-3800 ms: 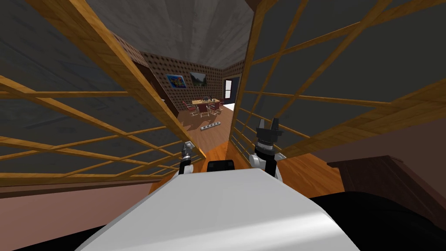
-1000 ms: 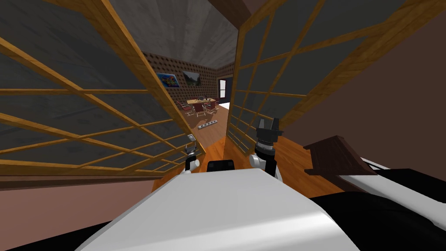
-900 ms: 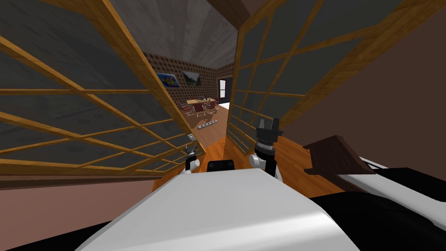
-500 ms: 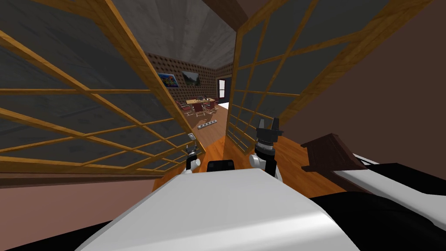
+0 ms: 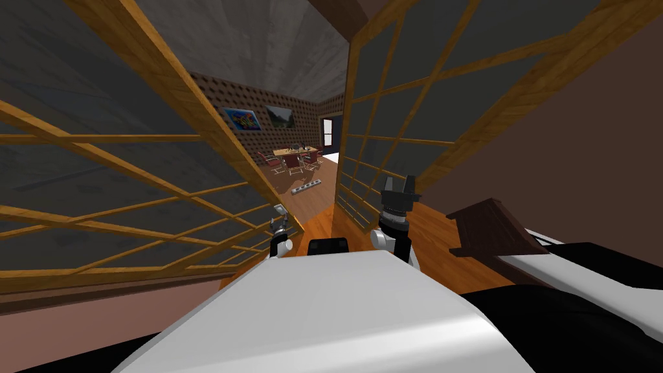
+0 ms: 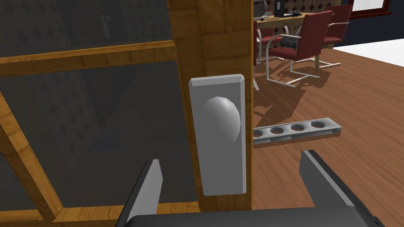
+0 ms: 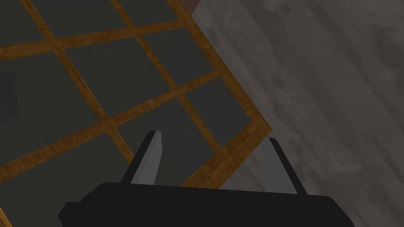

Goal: Pull the door open

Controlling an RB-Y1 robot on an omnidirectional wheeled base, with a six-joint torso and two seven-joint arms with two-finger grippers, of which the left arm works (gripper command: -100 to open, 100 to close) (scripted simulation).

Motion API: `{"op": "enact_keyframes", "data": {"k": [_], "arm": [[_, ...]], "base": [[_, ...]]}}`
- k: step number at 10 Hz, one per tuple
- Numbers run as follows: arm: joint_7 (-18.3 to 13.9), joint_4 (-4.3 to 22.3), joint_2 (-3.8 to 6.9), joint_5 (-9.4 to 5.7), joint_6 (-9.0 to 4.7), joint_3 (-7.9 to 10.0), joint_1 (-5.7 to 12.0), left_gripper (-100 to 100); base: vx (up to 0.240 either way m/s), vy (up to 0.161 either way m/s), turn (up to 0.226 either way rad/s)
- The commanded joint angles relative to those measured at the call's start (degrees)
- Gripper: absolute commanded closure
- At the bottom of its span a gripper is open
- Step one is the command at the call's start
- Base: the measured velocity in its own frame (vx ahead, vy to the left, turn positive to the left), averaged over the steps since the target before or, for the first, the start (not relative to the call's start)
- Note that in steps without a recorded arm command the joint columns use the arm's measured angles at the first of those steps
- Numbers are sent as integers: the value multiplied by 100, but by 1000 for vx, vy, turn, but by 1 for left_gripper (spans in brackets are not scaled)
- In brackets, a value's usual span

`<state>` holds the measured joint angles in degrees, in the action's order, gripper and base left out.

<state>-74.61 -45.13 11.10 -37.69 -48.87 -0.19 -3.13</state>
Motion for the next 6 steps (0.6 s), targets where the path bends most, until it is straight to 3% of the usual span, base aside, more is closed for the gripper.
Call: {"op": "enact_keyframes", "data": {"k": [1,6], "arm": [[-119,165,73,-3,-62,-7,55,-100],[-634,303,527,-65,-146,9,-138,-100]], "base": [[133,12,-15],[147,9,-51]]}}
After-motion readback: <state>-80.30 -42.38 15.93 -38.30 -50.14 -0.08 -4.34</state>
